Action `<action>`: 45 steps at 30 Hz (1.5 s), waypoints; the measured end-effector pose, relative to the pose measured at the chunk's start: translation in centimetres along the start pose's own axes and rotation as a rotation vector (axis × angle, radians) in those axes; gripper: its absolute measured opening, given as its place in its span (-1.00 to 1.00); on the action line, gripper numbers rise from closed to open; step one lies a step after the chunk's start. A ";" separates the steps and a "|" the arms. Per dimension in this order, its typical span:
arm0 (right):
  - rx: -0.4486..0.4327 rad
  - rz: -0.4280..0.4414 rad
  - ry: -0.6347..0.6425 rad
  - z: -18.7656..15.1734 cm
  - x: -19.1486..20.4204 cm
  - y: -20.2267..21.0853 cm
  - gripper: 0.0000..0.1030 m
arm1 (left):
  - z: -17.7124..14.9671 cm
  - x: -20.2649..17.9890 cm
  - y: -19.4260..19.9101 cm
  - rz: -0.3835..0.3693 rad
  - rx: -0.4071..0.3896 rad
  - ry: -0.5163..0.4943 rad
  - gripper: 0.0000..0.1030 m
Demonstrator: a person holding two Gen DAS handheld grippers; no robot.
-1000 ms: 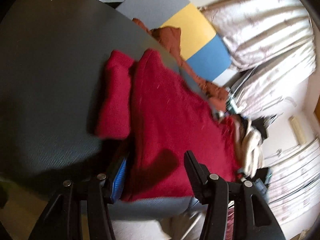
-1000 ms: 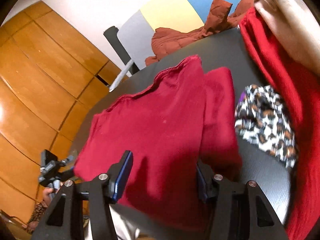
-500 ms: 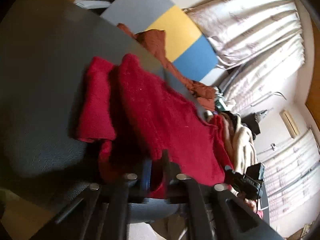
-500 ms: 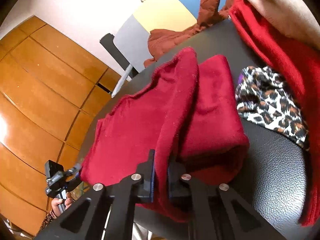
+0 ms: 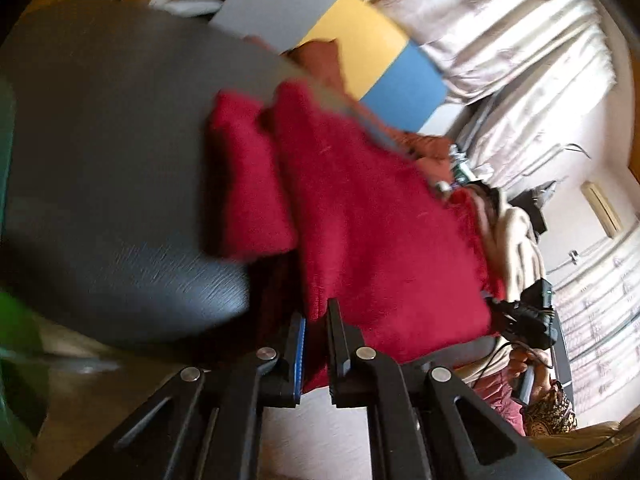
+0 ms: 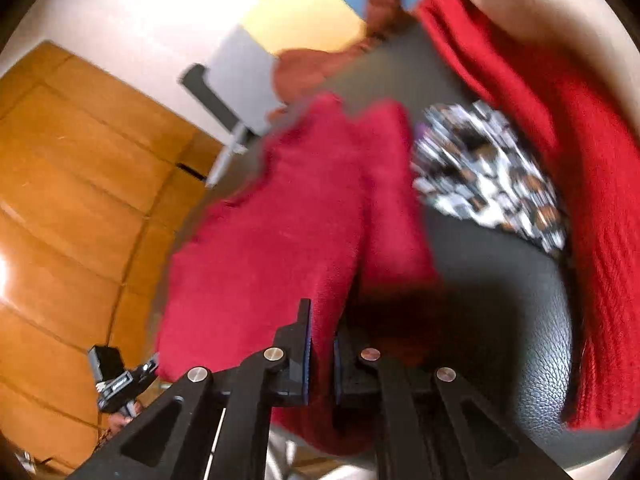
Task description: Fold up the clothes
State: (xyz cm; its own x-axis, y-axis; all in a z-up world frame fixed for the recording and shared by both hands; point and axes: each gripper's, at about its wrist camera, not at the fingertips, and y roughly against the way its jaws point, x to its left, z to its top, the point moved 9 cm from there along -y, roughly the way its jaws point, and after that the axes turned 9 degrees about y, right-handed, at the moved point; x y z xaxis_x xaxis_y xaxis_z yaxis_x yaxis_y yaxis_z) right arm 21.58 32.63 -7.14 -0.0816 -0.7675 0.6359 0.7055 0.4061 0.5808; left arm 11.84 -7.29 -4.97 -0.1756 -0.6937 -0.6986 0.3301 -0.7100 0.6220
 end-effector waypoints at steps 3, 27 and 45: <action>-0.025 0.026 -0.025 0.1 -0.2 0.0 -0.83 | 0.6 -0.6 0.6 -0.071 -0.032 0.029 -0.70; -0.021 -0.045 0.095 0.2 1.2 -0.3 -0.80 | -0.9 -0.3 0.3 0.139 0.057 -0.079 -0.77; 0.215 -0.131 0.687 7.2 11.6 -8.0 -0.71 | 6.3 -14.3 -13.2 0.266 0.082 -0.590 -0.69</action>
State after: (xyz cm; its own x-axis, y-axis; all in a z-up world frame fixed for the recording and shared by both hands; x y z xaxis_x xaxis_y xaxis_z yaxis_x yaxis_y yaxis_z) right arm 9.90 24.00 -0.76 0.3540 -0.9258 0.1326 0.5609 0.3236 0.7620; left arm 4.11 11.25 -0.99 -0.5856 -0.7802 -0.2199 0.3645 -0.4958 0.7882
